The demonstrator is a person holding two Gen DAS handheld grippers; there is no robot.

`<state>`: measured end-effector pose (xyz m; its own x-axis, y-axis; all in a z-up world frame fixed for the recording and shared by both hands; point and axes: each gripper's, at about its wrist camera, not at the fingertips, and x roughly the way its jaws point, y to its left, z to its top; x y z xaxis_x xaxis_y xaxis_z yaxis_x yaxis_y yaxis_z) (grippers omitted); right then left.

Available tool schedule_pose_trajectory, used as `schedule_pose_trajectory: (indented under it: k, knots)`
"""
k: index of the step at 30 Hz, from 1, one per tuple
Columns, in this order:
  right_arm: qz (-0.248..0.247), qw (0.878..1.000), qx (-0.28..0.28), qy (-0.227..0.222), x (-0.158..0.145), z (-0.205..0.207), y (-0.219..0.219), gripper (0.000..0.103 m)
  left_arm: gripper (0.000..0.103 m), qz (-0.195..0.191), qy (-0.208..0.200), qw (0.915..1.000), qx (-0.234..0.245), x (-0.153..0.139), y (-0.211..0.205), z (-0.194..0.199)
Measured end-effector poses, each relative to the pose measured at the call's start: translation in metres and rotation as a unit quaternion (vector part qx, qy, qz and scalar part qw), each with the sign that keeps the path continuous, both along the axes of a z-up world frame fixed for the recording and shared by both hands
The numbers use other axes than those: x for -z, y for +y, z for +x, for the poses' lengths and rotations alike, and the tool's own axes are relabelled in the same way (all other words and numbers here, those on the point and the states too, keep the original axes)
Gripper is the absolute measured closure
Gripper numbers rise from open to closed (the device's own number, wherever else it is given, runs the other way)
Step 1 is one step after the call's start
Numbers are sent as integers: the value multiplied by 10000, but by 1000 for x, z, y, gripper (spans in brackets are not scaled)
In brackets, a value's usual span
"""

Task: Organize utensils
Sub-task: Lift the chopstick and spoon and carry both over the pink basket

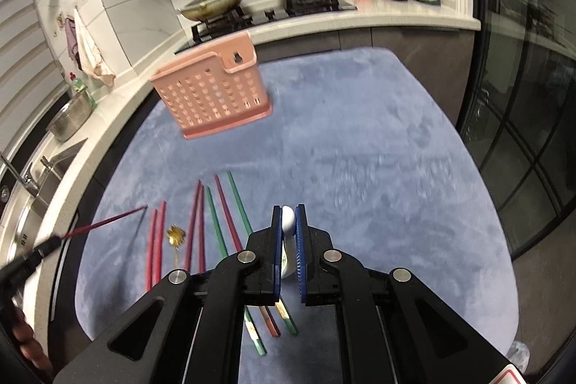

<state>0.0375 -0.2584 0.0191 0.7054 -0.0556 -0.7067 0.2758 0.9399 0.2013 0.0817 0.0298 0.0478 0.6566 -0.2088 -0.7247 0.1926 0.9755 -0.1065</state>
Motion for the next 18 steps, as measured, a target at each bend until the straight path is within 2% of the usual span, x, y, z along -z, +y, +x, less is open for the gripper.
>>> schedule_pose_trajectory:
  k: [9,18]
  knots:
    - [21,9986,-190,-499,-46,42,-6,96,96,-95,-971,9952,43,-80,-11,48]
    - [121,9943,-306,-1018,-99,128,-24,96,96,-511,-1893,9803,219,-168,-42,118]
